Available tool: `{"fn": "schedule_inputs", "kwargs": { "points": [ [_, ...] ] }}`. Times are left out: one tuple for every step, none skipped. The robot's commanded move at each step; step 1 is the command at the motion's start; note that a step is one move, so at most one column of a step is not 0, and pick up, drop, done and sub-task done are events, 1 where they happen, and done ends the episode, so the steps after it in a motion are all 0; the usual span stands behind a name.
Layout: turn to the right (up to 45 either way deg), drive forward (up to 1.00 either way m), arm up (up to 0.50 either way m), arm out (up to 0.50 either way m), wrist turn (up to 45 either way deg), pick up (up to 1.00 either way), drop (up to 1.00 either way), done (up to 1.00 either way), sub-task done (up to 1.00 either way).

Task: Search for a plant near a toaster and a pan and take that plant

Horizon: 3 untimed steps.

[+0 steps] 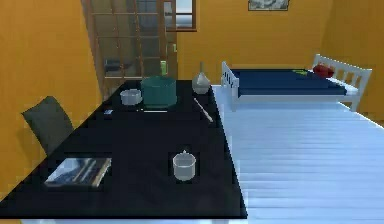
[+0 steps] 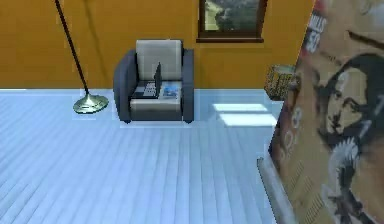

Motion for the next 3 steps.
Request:
{"fn": "schedule_inputs", "kwargs": {
  "points": [
    [45.0, 0.00, 0.00, 0.00, 0.0, 0.00, 0.00, 0.00, 0.00],
    [36.0, 0.00, 0.00, 0.00, 0.0, 0.00, 0.00, 0.00, 0.00],
    [0.0, 0.45, 0.00, 0.00, 0.0, 0.00, 0.00, 0.00, 0.00]
  ]
}}
